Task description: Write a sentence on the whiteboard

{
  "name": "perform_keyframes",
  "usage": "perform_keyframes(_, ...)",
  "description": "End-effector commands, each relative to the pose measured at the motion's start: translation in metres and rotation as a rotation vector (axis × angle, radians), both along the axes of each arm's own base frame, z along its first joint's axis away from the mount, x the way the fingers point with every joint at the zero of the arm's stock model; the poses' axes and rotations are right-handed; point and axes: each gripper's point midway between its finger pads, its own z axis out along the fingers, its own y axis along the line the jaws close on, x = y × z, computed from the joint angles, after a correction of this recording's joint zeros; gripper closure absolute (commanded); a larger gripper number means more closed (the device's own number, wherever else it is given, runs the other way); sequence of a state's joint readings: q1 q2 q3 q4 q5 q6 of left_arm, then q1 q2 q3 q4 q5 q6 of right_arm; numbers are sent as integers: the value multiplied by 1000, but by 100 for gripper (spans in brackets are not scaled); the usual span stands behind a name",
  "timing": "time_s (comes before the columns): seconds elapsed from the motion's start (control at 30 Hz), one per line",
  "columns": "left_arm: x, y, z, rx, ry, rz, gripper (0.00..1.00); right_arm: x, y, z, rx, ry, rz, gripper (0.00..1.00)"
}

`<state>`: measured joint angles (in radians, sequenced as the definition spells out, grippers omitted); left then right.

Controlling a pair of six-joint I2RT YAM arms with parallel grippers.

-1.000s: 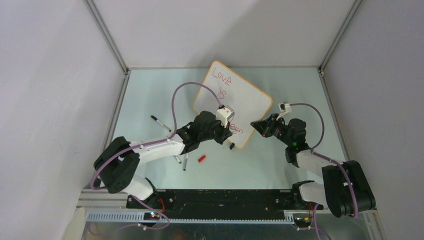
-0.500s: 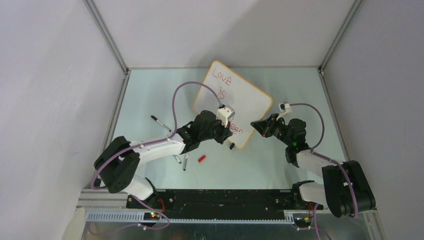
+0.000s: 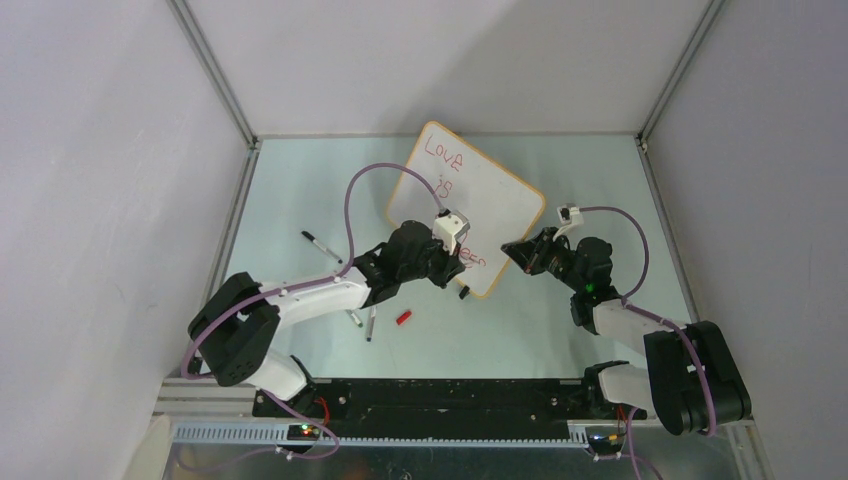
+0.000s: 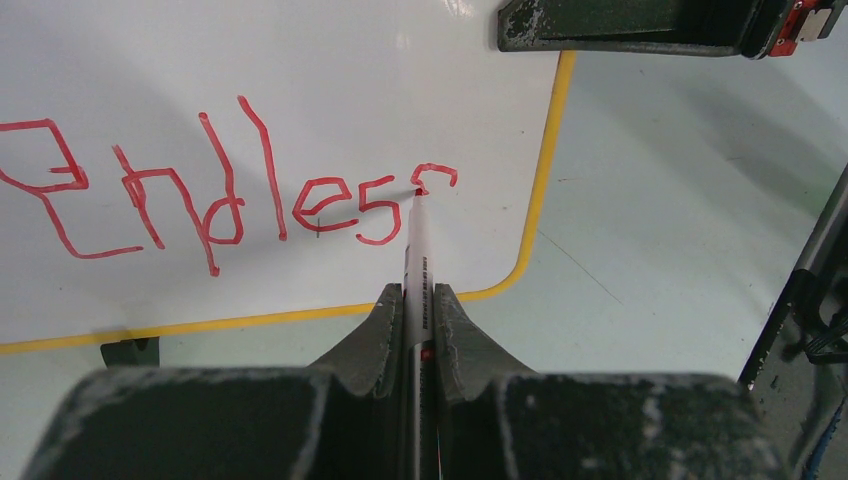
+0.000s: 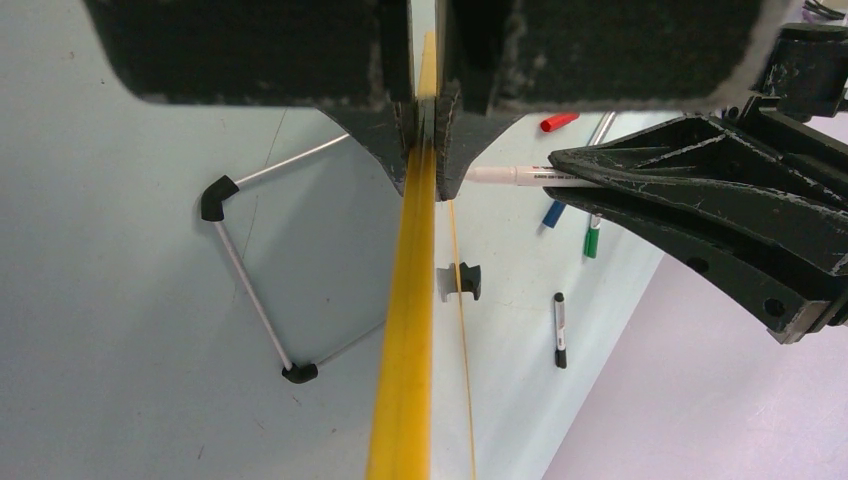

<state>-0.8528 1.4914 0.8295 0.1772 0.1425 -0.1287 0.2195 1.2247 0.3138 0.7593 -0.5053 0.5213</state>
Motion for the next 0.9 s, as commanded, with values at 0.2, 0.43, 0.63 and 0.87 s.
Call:
perform_keyframes(0.2,-6,-12,12,-19,-42,-64,100,-1,0,4,-35,-46,17,100)
perform_keyframes(0.43,-8,-13,12,-10,-49,-73,100,-1,0,4,-36,-47,16,100)
perform_keyframes(0.63,-10,-14,12,-7,-49,-79,100,-1,0,5,-36,-48,17,100)
perform_keyframes(0.87,-9,-11,9,8,-45,-69,100,-2,0,4,-36,-47,16,100)
